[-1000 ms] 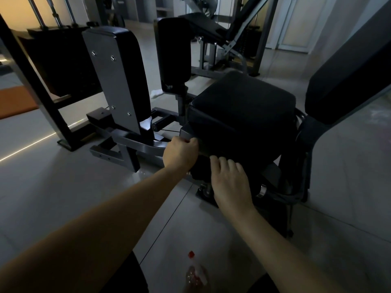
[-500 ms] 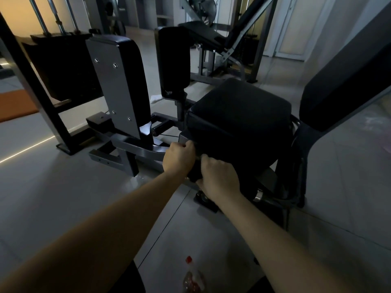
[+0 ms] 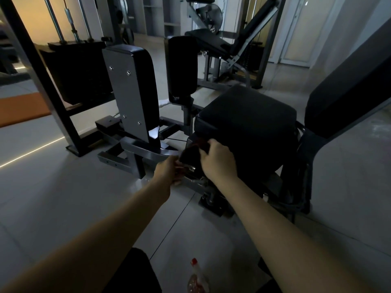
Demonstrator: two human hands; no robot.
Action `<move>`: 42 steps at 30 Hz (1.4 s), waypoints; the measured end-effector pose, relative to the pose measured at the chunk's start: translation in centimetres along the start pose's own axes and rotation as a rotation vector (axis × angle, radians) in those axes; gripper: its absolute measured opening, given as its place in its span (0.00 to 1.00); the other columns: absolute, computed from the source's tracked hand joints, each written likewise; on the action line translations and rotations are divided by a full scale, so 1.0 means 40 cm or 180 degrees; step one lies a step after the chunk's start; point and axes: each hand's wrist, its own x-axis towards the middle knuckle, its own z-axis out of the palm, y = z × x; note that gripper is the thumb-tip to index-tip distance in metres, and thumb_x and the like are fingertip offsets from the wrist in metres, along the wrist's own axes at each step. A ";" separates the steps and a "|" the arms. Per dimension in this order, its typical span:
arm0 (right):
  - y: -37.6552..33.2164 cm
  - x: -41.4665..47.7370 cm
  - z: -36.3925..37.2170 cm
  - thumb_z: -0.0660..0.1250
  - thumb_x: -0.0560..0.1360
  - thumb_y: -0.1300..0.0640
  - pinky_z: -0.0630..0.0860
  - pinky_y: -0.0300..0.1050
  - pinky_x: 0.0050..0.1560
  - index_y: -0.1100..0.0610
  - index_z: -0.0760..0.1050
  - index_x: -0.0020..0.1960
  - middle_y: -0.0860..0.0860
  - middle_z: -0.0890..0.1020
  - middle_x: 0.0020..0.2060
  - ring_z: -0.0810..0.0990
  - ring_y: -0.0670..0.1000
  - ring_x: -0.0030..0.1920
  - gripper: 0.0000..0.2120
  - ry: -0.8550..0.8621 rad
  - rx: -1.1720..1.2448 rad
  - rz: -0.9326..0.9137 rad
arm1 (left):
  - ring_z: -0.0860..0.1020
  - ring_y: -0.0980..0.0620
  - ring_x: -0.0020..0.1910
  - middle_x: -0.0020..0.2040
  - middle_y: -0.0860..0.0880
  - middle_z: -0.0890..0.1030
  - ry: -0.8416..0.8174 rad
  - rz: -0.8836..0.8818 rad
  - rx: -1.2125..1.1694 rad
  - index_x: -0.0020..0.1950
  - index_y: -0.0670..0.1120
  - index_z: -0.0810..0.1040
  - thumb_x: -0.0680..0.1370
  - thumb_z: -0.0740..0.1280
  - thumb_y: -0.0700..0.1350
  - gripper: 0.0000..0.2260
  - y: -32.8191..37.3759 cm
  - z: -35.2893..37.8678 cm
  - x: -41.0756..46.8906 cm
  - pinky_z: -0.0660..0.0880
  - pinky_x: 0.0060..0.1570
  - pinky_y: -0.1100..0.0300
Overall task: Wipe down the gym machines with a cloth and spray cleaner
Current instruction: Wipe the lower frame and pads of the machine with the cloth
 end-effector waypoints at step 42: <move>0.221 -0.164 0.032 0.72 0.73 0.59 0.76 0.50 0.49 0.61 0.72 0.64 0.57 0.79 0.50 0.80 0.56 0.47 0.21 0.0855 -0.2463 -0.0990 | 0.80 0.54 0.39 0.39 0.53 0.81 0.0790 0.1557 0.1690 0.45 0.49 0.79 0.83 0.63 0.56 0.13 -0.040 0.091 -0.035 0.73 0.37 0.56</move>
